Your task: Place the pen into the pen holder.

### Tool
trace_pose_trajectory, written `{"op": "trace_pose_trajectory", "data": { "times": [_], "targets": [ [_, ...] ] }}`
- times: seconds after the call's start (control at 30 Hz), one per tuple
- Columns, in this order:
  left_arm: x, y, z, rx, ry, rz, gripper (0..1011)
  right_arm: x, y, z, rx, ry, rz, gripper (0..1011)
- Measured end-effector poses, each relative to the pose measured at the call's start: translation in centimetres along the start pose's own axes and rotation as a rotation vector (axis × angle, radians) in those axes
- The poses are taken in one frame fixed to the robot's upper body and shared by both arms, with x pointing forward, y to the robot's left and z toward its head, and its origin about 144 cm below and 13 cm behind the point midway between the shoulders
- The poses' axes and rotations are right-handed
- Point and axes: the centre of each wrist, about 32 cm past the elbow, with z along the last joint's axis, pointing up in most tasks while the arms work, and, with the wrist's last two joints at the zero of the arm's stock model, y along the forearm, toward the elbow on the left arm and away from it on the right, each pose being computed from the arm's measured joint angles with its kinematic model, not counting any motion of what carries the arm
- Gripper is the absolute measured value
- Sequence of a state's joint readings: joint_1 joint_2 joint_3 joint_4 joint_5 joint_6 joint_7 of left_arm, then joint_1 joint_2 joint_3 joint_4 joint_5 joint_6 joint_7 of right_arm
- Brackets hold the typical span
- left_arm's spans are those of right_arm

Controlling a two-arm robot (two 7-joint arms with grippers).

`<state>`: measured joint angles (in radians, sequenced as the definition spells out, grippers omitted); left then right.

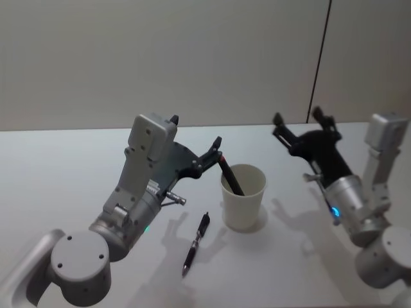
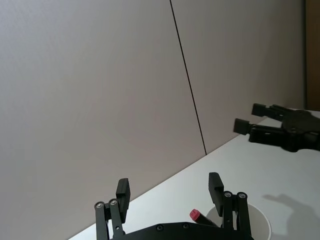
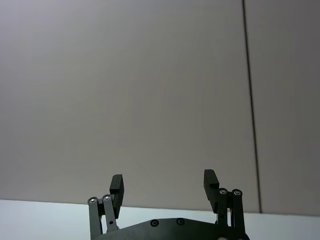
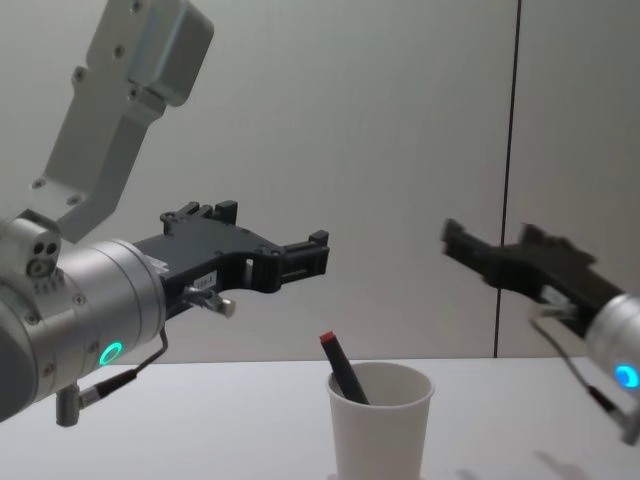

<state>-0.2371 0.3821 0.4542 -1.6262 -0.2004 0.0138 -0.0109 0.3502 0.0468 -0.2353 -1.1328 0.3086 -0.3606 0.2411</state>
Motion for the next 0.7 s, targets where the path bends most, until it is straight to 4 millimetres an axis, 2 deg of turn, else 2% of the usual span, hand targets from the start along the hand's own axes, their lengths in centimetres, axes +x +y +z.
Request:
{"op": "trace_pose_trajectory", "data": {
  "times": [0.33,0.7],
  "targets": [
    [0.0,0.0,0.0,0.000,0.000,0.000,1000,1.0,-3.8,2.6,-0.093,-0.030,-0.138,1001],
    [0.0,0.0,0.0,0.000,0.000,0.000,1000,1.3,-6.0,3.9,-0.147,-0.056,-0.196,1001]
  ]
}}
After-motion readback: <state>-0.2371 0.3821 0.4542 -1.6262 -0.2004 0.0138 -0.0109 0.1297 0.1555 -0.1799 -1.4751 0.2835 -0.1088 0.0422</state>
